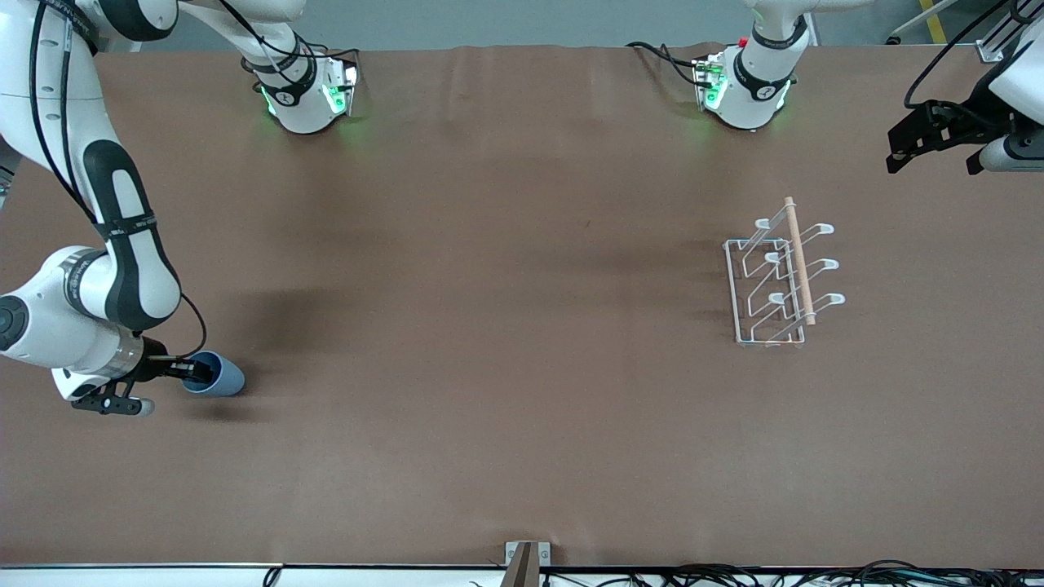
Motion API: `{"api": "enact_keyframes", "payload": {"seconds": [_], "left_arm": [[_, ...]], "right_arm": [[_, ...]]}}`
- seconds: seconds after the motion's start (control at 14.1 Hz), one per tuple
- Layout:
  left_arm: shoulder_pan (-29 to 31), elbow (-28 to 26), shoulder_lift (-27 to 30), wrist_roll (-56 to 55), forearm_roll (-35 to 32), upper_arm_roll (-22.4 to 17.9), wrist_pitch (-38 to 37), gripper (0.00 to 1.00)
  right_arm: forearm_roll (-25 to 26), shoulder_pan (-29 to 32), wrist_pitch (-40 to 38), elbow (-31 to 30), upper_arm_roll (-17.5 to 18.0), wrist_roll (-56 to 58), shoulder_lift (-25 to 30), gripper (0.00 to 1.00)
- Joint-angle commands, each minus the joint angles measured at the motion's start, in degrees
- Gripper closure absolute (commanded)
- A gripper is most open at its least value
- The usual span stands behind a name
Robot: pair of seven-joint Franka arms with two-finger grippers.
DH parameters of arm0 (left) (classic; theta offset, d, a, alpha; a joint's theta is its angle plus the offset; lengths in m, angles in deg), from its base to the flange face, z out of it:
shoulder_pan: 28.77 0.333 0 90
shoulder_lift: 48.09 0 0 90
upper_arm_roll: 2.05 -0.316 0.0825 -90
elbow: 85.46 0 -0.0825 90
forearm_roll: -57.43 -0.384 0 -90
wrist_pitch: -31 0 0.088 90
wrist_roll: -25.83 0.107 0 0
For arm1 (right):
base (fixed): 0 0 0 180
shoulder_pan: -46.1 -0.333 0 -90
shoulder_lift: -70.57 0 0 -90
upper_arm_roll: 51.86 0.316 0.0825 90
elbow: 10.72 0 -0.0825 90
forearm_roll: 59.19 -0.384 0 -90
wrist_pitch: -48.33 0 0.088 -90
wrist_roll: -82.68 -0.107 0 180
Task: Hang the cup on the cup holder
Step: 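Grasp the light blue cup with the right gripper, then lift the cup sideways with the right gripper while the left gripper approaches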
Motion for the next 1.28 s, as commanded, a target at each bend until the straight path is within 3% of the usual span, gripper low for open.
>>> {"api": "enact_keyframes", "payload": {"seconds": [0.0,0.21,0.36,0.57,0.85,1.21], "left_arm": [[0.4,1.2,-0.5,1.1,0.8,0.0,-0.9,0.0],[0.4,1.9,-0.7,1.1,0.8,0.0,-1.0,0.0],[0.3,2.0,-0.6,1.1,0.8,0.0,-1.0,0.0],[0.3,2.0,-0.7,1.7,0.8,0.0,-1.5,0.0],[0.0,2.1,-0.7,1.9,2.5,0.0,-1.5,0.0],[-0.8,2.1,-1.2,3.9,9.2,0.4,-1.5,0.0]], "right_arm": [[-1.5,0.4,-0.6,1.4,0.6,0.8,0.2,0.99],[-1.5,-0.2,-5.8,1.7,0.8,0.7,1.5,1.0],[-2.1,-0.3,-12.3,2.1,2.3,0.7,5.4,1.0],[-7.9,-0.9,-19.8,2.1,3.9,0.7,9.1,1.0],[-22.2,-4.3,-28.4,2.0,5.0,0.1,12.4,1.0],[-41.7,-11.0,-28.4,0.5,4.9,-0.6,13.0,1.0]]}}
